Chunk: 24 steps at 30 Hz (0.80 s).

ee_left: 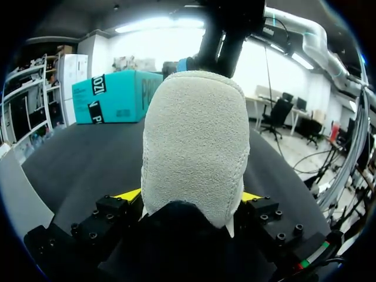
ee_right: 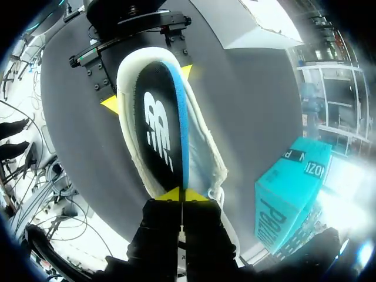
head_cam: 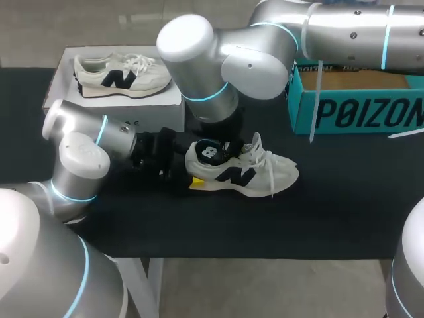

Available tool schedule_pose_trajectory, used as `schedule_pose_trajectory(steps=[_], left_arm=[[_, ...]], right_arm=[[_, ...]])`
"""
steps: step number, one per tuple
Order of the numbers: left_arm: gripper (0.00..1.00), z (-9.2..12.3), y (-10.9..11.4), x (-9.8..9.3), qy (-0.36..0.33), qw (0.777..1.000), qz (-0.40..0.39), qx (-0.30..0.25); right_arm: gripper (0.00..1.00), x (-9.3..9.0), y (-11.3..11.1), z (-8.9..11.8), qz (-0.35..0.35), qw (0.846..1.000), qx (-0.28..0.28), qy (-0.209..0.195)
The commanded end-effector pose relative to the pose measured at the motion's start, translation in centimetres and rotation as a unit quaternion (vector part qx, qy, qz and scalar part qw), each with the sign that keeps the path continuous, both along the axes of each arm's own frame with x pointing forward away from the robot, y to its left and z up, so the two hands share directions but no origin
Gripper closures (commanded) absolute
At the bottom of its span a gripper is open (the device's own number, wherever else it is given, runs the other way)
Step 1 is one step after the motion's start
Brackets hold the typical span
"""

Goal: Take the shoe out of the shoebox, open the shoe tongue, remove and reinsert the insole, then place the shoe into the shoebox

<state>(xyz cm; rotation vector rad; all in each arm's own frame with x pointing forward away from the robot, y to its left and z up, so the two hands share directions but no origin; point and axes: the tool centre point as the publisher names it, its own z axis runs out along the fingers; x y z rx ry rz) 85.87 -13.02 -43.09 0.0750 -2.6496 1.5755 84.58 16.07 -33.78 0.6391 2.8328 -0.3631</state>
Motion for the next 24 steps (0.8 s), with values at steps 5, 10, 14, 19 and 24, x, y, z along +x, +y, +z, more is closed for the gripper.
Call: schedule_pose_trajectory(steps=[5, 10, 14, 19, 24], left_arm=[[1.00, -0.1, -0.1, 0.1, 0.000, 1.000, -0.001, 0.001], [1.00, -0.1, -0.1, 0.1, 0.000, 1.000, -0.001, 0.001], [1.00, -0.1, -0.1, 0.1, 0.000, 1.000, -0.001, 0.001], [1.00, -0.1, -0.1, 0.1, 0.000, 1.000, -0.001, 0.001], [1.00, -0.1, -0.1, 0.1, 0.000, 1.000, -0.001, 0.001]], right_arm=[[1.00, 1.8, -0.5, 0.2, 0.015, 1.000, 0.012, -0.020], [1.00, 1.7, -1.2, 1.2, 0.009, 0.999, 0.008, -0.032], [1.00, 1.2, -1.5, 1.8, 0.009, 0.999, 0.008, -0.042], [1.00, 1.9, -1.3, 2.5, 0.020, 0.998, 0.012, -0.060], [1.00, 3.4, -0.1, 3.1, 0.044, 0.996, 0.015, -0.082]])
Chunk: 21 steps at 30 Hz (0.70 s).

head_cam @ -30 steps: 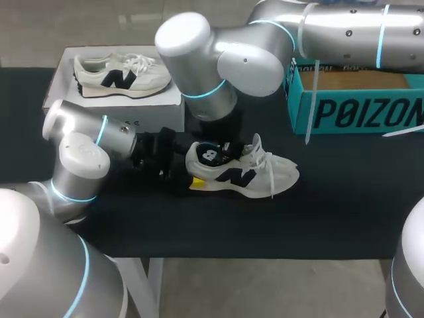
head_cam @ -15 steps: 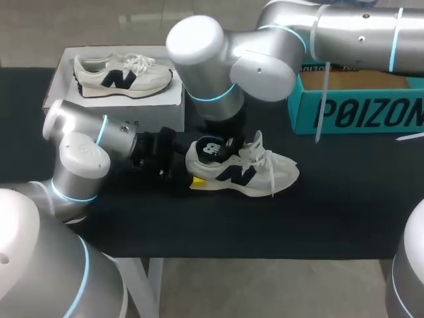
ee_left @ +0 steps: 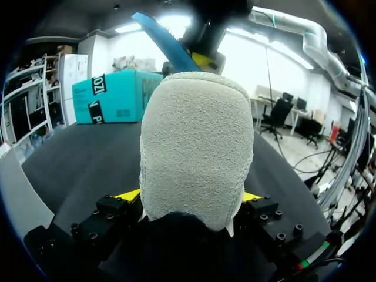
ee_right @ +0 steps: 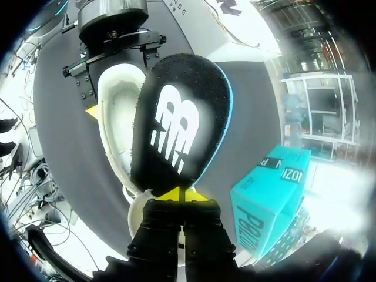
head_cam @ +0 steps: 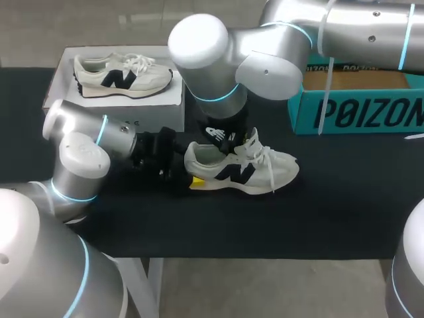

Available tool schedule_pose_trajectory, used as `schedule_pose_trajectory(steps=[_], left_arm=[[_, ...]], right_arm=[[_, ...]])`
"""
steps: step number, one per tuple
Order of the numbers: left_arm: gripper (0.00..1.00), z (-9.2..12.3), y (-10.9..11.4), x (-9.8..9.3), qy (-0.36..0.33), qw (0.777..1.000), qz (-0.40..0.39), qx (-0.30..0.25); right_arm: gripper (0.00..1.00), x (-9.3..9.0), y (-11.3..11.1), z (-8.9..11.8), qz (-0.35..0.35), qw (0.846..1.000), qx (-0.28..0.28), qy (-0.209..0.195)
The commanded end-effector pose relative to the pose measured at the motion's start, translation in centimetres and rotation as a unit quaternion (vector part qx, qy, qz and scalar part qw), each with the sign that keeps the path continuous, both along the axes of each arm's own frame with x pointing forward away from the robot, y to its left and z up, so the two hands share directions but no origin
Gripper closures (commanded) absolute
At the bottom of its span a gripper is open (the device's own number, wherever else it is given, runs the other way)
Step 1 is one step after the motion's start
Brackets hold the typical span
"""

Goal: Take the shoe out of the shoebox, open the shoe tongue, remove and reinsert the insole, then place the shoe into the shoebox

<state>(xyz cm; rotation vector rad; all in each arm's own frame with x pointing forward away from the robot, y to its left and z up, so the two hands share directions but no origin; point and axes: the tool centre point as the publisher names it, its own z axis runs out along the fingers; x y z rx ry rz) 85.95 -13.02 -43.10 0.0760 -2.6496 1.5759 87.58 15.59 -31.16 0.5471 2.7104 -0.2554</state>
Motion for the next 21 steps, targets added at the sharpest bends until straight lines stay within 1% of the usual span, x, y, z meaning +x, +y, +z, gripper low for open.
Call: schedule_pose_trajectory(steps=[1, 5, 8, 10, 14, 21], left_arm=[[1.00, -0.1, -0.1, 0.0, 0.000, 1.000, -0.001, 0.001], [1.00, -0.1, -0.1, 0.0, 0.000, 1.000, -0.001, 0.001], [1.00, -0.1, -0.1, 0.0, 0.000, 1.000, -0.001, 0.001], [1.00, -0.1, -0.1, 0.0, 0.000, 1.000, -0.001, 0.001], [1.00, -0.1, -0.1, 0.0, 0.000, 1.000, -0.001, 0.001], [1.00, -0.1, -0.1, 0.0, 0.000, 1.000, -0.001, 0.001]], right_arm=[[1.00, 0.6, 0.6, 0.5, 0.014, 1.000, 0.004, -0.008], [1.00, 1.2, 1.1, 0.7, 0.027, 1.000, 0.009, -0.012], [1.00, 1.1, 1.2, 0.8, 0.032, 0.999, 0.016, -0.016], [1.00, 1.2, 1.2, 0.4, 0.037, 0.999, 0.028, -0.019], [1.00, 1.8, 1.6, -0.3, 0.047, 0.998, 0.041, -0.023], [1.00, 3.0, 2.1, -0.7, 0.057, 0.996, 0.053, -0.033]])
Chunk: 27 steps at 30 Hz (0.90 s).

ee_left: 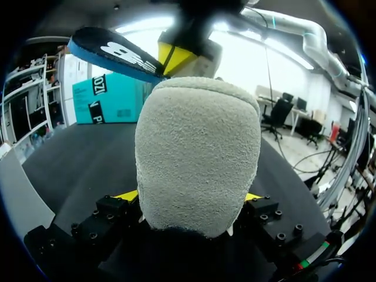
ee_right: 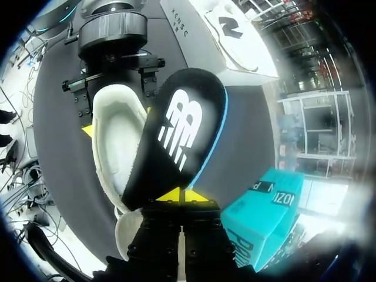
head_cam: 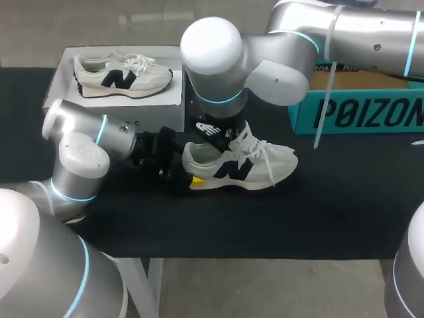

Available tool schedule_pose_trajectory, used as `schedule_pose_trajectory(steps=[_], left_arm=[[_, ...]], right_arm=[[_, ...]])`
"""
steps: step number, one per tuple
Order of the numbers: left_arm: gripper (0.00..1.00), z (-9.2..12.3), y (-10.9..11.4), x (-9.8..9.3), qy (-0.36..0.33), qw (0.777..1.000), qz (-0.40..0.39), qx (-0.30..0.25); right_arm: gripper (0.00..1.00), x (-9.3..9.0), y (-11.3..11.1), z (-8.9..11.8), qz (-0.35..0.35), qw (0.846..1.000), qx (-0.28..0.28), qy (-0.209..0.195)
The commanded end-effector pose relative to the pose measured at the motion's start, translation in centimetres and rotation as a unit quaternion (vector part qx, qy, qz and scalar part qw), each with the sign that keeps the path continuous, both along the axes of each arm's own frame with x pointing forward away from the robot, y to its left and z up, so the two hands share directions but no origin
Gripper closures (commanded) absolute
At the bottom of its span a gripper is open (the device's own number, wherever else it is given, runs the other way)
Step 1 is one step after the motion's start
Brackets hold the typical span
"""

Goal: Take the shoe out of the shoebox, open the shoe tongue, remove and reinsert the insole, then place the shoe into the shoebox

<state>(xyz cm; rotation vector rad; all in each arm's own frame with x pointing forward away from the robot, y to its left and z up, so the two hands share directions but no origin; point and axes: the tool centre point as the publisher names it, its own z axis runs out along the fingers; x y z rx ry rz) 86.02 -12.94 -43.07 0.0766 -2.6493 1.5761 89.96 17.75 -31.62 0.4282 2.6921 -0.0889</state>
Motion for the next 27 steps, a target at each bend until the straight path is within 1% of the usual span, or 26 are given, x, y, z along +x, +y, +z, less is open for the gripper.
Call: schedule_pose_trajectory(steps=[1, 7, 11, 27], left_arm=[[1.00, -0.1, -0.2, 0.0, 0.000, 1.000, -0.001, 0.001], [1.00, -0.1, -0.2, 0.0, 0.000, 1.000, -0.001, 0.001], [1.00, -0.1, -0.2, 0.0, 0.000, 1.000, -0.001, 0.001], [1.00, -0.1, -0.2, 0.0, 0.000, 1.000, -0.001, 0.001]], right_arm=[[1.00, 0.8, -0.1, -0.2, 0.006, 1.000, 0.011, -0.006], [1.00, 2.1, 0.6, 0.5, 0.023, 0.999, 0.015, -0.023], [1.00, 2.4, 0.8, 0.5, 0.029, 0.999, 0.018, -0.024], [1.00, 3.8, 2.9, -1.8, 0.057, 0.996, 0.057, -0.027]])
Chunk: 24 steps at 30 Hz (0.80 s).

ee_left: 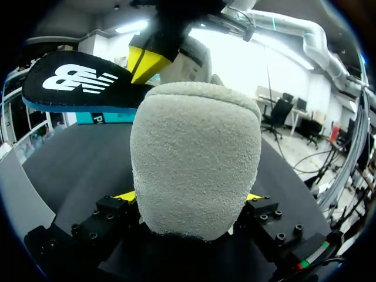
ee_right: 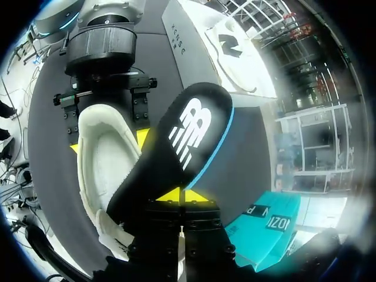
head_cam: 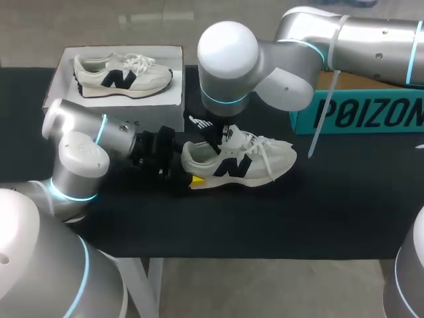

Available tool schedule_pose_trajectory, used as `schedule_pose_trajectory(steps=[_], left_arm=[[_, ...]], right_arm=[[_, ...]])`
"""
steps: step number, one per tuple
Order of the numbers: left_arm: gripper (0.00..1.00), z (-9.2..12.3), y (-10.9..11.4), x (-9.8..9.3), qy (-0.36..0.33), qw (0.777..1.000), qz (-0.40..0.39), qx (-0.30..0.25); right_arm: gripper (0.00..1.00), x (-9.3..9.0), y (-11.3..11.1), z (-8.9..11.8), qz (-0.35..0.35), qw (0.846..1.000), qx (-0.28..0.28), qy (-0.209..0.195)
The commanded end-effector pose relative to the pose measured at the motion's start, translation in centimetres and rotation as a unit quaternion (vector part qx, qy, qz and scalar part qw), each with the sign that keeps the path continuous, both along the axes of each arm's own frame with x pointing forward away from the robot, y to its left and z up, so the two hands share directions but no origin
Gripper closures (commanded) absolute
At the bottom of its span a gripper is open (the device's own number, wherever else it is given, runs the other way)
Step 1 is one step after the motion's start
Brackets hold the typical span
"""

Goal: Take the shoe out of the shoebox, open the shoe tongue, remove and reinsert the insole, then place the shoe into the shoebox

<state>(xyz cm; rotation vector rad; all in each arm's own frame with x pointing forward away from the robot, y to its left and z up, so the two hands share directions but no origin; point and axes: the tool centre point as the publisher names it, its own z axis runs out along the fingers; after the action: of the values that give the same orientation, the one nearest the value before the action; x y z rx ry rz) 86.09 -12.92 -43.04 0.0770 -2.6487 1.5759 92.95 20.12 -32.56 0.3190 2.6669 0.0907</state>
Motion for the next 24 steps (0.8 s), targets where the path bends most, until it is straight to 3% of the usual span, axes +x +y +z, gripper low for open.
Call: schedule_pose_trajectory(steps=[1, 6, 16, 24], left_arm=[[1.00, -0.2, -0.2, -0.1, 0.000, 1.000, -0.001, 0.001], [1.00, -0.2, -0.2, -0.1, 0.000, 1.000, -0.001, 0.001], [1.00, -0.2, -0.2, -0.1, 0.000, 1.000, -0.001, 0.001], [1.00, -0.2, -0.2, -0.1, 0.000, 1.000, -0.001, 0.001]], right_arm=[[1.00, 0.9, 0.6, -0.9, 0.008, 1.000, 0.005, 0.001], [1.00, 1.4, 0.8, 0.2, 0.018, 1.000, 0.002, -0.011], [1.00, 0.2, -0.5, 5.9, 0.002, 0.996, -0.014, -0.084], [1.00, -1.0, -0.7, 8.3, 0.016, 0.989, 0.042, -0.141]])
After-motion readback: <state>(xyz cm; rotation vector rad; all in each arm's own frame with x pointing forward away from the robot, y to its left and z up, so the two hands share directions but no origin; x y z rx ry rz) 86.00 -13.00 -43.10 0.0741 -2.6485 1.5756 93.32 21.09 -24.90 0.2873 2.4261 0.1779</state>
